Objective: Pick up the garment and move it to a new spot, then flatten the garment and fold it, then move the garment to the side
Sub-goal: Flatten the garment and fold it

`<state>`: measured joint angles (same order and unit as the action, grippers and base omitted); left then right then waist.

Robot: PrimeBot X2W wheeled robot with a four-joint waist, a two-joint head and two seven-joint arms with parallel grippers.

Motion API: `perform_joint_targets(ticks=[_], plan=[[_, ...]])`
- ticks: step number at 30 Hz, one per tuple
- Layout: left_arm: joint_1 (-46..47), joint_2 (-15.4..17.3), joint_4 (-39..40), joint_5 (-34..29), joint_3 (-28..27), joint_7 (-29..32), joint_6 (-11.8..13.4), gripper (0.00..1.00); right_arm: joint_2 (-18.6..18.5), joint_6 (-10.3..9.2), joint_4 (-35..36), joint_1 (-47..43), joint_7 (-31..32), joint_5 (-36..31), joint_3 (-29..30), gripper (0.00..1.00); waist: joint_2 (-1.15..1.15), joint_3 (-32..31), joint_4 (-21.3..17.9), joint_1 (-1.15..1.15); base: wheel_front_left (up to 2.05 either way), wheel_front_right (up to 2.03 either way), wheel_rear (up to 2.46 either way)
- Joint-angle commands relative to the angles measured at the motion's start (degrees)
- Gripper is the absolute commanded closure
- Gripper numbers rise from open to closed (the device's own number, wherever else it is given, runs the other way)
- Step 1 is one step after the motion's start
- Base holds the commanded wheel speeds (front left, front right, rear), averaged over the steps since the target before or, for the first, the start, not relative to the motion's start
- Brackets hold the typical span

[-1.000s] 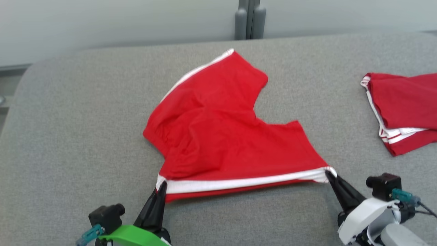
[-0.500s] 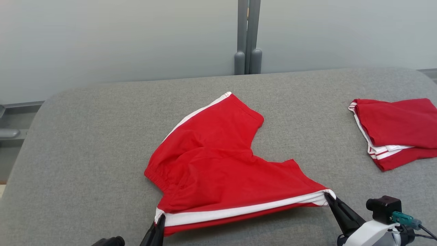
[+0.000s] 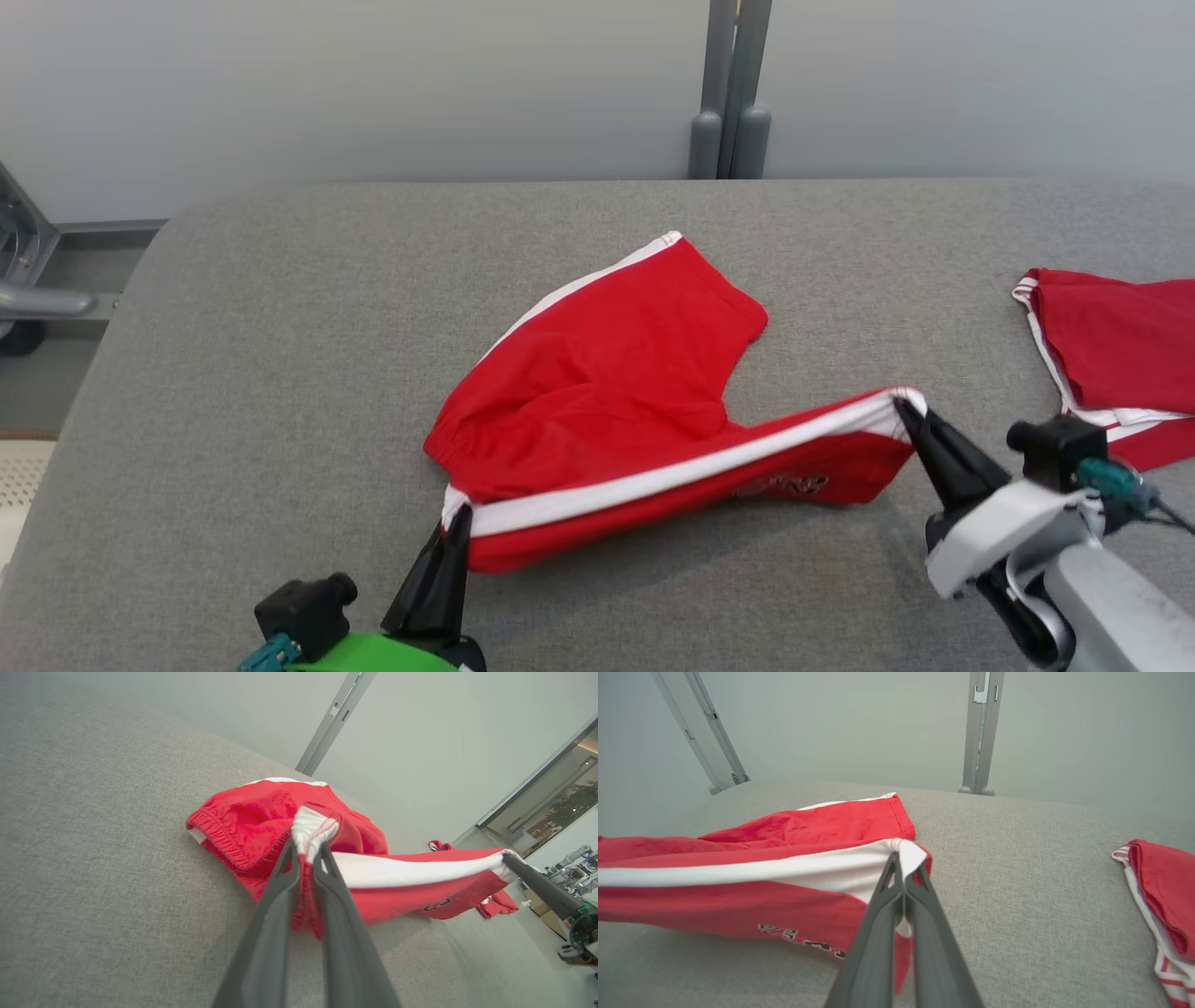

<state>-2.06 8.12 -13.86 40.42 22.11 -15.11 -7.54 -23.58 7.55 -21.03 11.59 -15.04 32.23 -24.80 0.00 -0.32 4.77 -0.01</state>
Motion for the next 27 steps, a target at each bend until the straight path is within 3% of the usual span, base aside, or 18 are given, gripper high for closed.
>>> perform_joint_targets(ticks=[1, 8, 15, 27], plan=[[2.56, -0.61, 0.11, 0.47, 0.12, 0.01, 0.12, 1.0, -0.69, -0.13, -1.0, 3.59, -0.16, -0.94, 0.01, 1.0, 0.0, 2.93, 2.02, 0.01, 0.0, 0.0, 0.0], [15.04, -4.05, -4.52, 3.93, 3.94, 0.02, 0.11, 1.0, -2.78, -0.12, -9.63, 22.06, 2.58, -3.35, -3.82, 1.0, 0.0, 11.04, 7.03, 0.01, 0.0, 0.0, 0.0], [21.87, -5.07, -8.49, 4.02, 4.25, 0.01, 0.11, 1.0, -3.41, -0.12, -16.45, 32.61, 4.25, -2.39, -7.9, 1.0, 0.0, 15.89, 9.82, 0.01, 0.0, 0.0, 0.0], [26.36, -5.14, -6.93, 14.34, 7.5, 0.02, 0.11, 1.0, -3.77, -0.12, -24.41, 45.97, 6.55, 1.34, -17.47, 1.0, 0.0, 22.3, 14.27, 0.01, 0.0, 0.0, 0.0]])
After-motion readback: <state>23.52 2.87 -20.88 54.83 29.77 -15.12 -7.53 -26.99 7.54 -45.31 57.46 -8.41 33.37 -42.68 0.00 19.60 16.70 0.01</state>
